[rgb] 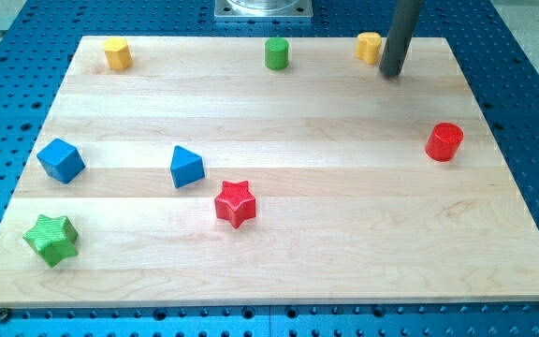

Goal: Slide the green circle vertically below the yellow hexagon

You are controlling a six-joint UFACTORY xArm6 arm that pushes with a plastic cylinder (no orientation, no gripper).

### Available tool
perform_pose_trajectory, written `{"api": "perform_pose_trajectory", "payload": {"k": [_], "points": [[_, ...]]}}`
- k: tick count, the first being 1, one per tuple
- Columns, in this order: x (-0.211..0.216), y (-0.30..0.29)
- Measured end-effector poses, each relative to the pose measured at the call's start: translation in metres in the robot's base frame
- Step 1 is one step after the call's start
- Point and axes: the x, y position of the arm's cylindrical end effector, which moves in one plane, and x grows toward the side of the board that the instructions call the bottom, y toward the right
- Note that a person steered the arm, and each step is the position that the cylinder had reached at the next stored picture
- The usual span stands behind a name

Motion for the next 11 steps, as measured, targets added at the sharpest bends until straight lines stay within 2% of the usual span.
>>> {"api": "perform_pose_trajectory", "payload": {"k": [2, 3, 6, 7, 8, 9, 10, 11], "points": [[-0.011, -0.11], [-0.044, -0.116], [-0.057, -0.138], [-0.037, -0.216], [-0.035, -0.25], [-0.055, -0.232], [-0.054, -0.278], [-0.025, -0.338]]}}
